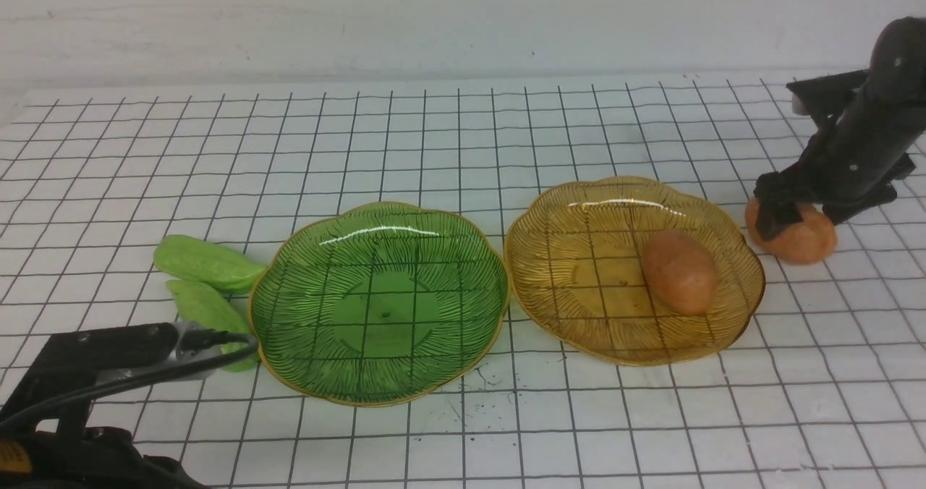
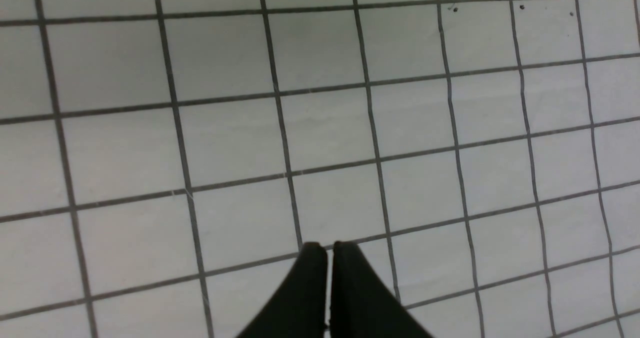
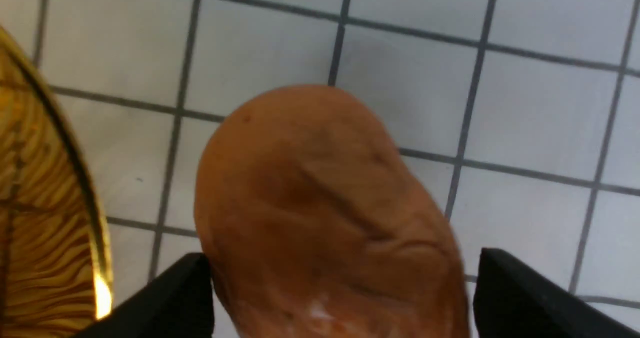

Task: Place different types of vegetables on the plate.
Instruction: 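Put the potato onto the plate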

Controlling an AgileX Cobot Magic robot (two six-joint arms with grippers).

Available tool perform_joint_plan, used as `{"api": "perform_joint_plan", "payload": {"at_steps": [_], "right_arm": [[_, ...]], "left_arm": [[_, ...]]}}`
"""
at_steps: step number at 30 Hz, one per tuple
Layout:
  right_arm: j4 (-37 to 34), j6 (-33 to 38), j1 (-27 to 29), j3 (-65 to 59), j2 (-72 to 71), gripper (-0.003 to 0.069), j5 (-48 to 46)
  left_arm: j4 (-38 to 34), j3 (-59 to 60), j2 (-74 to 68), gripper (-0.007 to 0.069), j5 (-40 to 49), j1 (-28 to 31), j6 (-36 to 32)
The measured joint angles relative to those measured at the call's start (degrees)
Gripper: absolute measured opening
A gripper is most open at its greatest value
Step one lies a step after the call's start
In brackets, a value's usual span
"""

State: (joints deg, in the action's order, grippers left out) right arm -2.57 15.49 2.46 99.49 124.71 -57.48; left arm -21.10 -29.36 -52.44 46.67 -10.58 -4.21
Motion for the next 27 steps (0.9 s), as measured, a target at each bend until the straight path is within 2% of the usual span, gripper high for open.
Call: {"api": "perform_joint_plan", "payload": {"at_steps": [8, 14, 16, 19, 23, 27], "right_arm": [[0.98, 0.07, 0.0, 0.44, 0.33, 0.0552, -0.53], [8.0, -2.05, 0.19, 9.98, 0.22, 0.0552, -12.38], [4.67, -5.79, 0.45, 13.35, -0.89, 0.0552, -12.74], [-5.6, -9.16, 0.21, 13.75, -4.66, 0.0552, -12.87], [-16.54, -6.99, -2.63, 10.08, -7.48, 0.0552, -13.01], [-19.32, -4.15, -8.42, 6.04, -7.52, 0.0552, -13.16]], "left_arm": [[0.0, 0.0, 0.0, -0.0003, 0.0, 0.0, 0.0], [0.06, 0.0, 0.0, -0.0003, 0.0, 0.0, 0.0], [0.56, 0.0, 0.0, -0.0003, -0.11, 0.0, 0.0], [0.91, 0.0, 0.0, -0.0003, -0.11, 0.0, 0.0], [1.06, 0.0, 0.0, -0.0003, -0.11, 0.0, 0.0], [1.13, 0.0, 0.0, 0.0004, -0.11, 0.0, 0.0]]}}
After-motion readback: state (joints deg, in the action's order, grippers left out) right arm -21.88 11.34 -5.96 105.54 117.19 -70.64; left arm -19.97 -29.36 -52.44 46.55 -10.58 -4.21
